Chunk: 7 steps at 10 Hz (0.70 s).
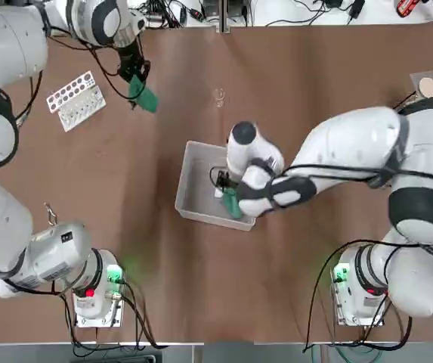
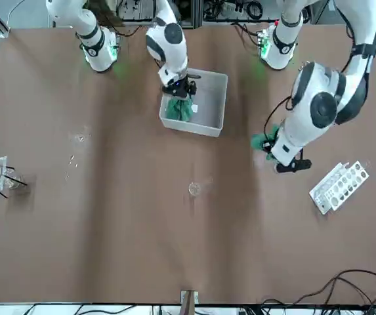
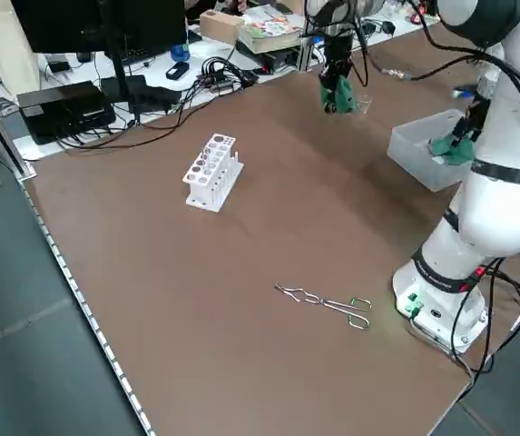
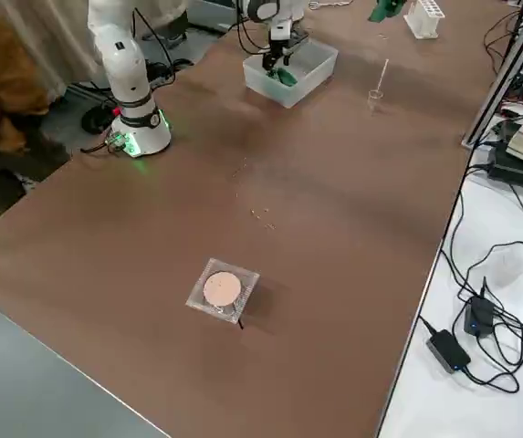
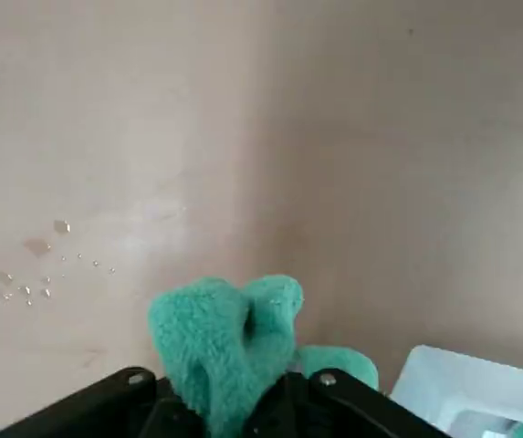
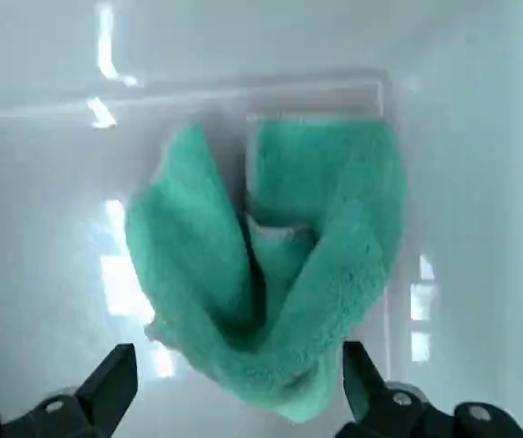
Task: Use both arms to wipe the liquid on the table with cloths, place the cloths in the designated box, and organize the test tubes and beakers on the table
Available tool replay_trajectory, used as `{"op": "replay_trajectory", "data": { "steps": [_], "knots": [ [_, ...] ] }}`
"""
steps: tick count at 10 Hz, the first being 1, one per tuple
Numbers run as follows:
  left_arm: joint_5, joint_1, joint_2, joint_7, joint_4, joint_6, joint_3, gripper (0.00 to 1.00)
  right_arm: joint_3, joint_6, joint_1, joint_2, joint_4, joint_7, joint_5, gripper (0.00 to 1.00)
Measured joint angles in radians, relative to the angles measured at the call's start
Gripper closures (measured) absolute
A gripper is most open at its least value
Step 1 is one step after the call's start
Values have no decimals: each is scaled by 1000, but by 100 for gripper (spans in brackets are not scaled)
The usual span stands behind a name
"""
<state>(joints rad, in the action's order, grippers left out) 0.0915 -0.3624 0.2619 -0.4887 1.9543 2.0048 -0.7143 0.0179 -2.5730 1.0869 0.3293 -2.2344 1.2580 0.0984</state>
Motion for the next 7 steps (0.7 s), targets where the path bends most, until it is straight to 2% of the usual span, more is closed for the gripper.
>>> {"op": "replay_trajectory", "data": {
  "steps": [2, 3, 4, 5, 6, 7],
  "knots": [
    [0, 2, 57, 0, 72, 104, -1, 89, -3, -34, 13, 24, -1, 1, -1, 3],
    [0, 6, 83, 0, 133, 188, -1, 89, -3, -70, 23, 43, -2, 2, -1, 5],
    [0, 7, 101, 0, 205, 278, -1, 89, -4, -90, 25, 59, -2, 3, -1, 13],
    [0, 6, 111, 0, 280, 371, 1, 89, -10, -93, 25, 64, -1, 3, -1, 27],
    [0, 6, 119, 0, 347, 449, 9, 89, -16, -94, 25, 64, 2, 3, -1, 46],
    [0, 6, 129, 0, 389, 489, 28, 89, -21, -94, 25, 64, 5, 5, -1, 61]
  ]
}}
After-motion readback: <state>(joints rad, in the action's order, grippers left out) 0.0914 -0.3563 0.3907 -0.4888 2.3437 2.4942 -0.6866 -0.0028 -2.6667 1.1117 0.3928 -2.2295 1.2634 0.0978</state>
